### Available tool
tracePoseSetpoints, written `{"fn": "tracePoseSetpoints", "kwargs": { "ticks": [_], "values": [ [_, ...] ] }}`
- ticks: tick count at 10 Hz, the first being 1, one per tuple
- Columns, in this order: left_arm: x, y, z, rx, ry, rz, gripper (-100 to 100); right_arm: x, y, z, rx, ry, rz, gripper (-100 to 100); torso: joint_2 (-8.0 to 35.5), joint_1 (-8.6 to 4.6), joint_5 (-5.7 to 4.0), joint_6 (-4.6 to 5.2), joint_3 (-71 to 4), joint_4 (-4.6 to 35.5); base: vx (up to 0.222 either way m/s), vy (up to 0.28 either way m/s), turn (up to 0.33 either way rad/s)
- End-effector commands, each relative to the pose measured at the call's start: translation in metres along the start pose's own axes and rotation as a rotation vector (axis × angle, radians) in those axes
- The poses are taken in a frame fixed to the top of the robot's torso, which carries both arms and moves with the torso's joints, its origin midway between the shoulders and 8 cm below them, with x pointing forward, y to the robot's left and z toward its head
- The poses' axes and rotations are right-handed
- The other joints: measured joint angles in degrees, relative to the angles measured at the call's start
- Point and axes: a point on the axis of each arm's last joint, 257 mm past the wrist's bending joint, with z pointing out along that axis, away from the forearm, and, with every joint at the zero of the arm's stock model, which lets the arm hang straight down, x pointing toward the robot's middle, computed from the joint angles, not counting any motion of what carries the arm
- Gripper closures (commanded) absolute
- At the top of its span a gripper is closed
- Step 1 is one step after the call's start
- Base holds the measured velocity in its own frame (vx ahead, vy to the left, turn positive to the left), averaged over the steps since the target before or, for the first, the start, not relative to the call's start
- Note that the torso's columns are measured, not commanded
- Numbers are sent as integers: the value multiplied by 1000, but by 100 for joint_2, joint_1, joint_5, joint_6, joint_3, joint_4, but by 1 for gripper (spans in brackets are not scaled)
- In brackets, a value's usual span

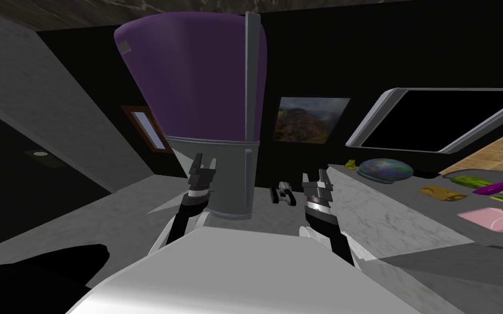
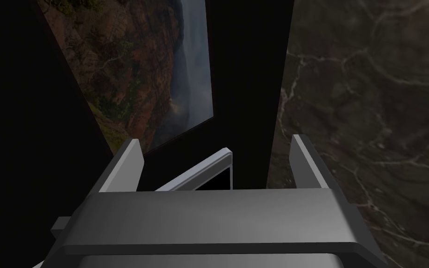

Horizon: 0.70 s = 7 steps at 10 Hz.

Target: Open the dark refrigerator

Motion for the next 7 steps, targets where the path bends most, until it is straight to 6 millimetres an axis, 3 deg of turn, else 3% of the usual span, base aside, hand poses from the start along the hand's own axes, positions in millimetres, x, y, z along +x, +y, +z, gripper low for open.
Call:
{"fn": "tracePoseSetpoints", "kwargs": {
  "ticks": [1, 4, 5, 7],
  "values": [
    [0, 0, 0, 0, 0, 0, 0, 0, 0, 0, 0, 0, 0, 0, 424, 0, 0, 0, -844, 423, 0, 0, 0],
    [0, 0, 0, 0, 0, 0, 0, 0, 0, 0, 0, 0, 0, 0, 1693, 0, 0, 0, -3381, 1692, 0, 0, 0],
    [1, 15, 1, -30, 29, 13, -100, 0, 0, 0, 0, 0, 0, 0, 2116, 0, 0, 0, -4227, 2114, 14, -30, 59],
    [-3, 35, 4, -68, 46, 29, -100, 0, 0, 0, 1, 0, 0, 0, 2357, -14, -4, 0, -4737, 2358, 16, -66, 73]
  ]
}}
